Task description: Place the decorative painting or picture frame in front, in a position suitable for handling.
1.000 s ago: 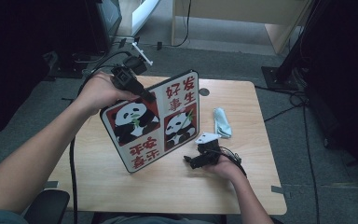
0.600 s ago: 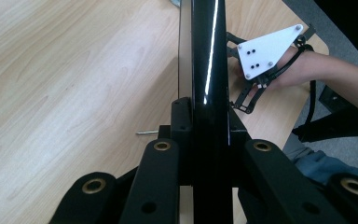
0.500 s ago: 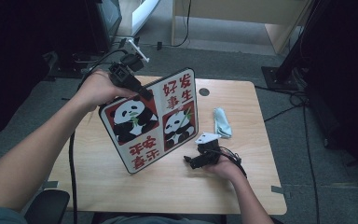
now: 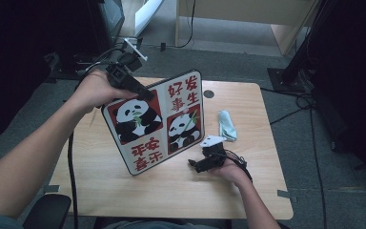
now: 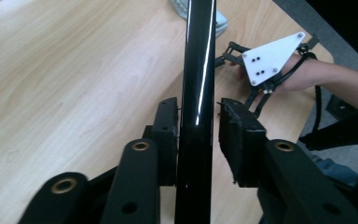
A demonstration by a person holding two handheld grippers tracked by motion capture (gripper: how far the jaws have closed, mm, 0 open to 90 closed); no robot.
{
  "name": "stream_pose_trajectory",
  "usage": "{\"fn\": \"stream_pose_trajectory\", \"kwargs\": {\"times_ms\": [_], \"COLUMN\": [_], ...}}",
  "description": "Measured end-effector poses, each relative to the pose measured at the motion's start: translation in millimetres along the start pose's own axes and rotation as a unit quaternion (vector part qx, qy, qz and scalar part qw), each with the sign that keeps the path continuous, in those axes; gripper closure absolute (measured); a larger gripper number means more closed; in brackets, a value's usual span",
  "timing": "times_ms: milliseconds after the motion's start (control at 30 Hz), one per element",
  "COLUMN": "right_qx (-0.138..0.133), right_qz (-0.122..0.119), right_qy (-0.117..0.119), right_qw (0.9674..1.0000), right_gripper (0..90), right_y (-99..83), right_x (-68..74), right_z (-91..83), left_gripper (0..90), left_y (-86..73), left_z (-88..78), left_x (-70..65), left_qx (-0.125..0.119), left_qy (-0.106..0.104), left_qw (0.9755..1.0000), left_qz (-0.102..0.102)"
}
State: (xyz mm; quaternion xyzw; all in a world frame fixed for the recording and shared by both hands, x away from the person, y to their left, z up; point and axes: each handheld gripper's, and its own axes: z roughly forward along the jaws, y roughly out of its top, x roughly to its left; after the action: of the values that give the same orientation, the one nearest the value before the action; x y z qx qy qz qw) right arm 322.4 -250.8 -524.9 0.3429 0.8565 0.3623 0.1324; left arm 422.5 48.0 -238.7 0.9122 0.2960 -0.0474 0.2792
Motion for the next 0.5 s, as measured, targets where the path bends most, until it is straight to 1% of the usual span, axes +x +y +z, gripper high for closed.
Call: {"fn": "stream_pose_trajectory", "kwargs": {"times_ms": [133, 200, 233, 333, 433, 500], "right_qx": [-0.007, -0.010, -0.012, -0.009, -0.005, -0.007], "right_qz": [-0.001, 0.006, 0.004, 0.008, 0.013, 0.017], "right_qy": [0.001, -0.001, -0.002, -0.001, 0.000, -0.001], "right_qw": [1.0000, 0.9999, 0.9999, 0.9999, 0.9999, 0.9998], "right_gripper": [7.9, 12.1, 13.3, 13.6, 13.8, 14.4], "right_y": [-1.5, -2.0, -2.1, -2.6, -3.5, -4.1], "right_x": [-3.1, -4.5, -5.8, -7.6, -10.6, -13.4], "right_z": [-2.6, -4.4, -5.0, -6.9, -9.9, -12.7], "left_gripper": [62.1, 60.3, 59.3, 56.9, 55.6, 54.1], "left_y": [-3.5, -4.9, -5.6, -8.3, -12.5, -15.8], "left_z": [-3.4, -5.3, -6.3, -9.1, -11.8, -14.9], "left_x": [0.0, -0.7, -1.0, -1.3, -1.0, -1.1], "left_qx": [-0.005, -0.012, -0.015, -0.023, -0.027, -0.034], "left_qy": [0.004, 0.004, 0.002, -0.003, 0.000, 0.001], "left_qw": [0.9999, 0.9997, 0.9996, 0.9994, 0.9992, 0.9988], "left_qz": [0.011, 0.020, 0.023, 0.027, 0.031, 0.033]}}
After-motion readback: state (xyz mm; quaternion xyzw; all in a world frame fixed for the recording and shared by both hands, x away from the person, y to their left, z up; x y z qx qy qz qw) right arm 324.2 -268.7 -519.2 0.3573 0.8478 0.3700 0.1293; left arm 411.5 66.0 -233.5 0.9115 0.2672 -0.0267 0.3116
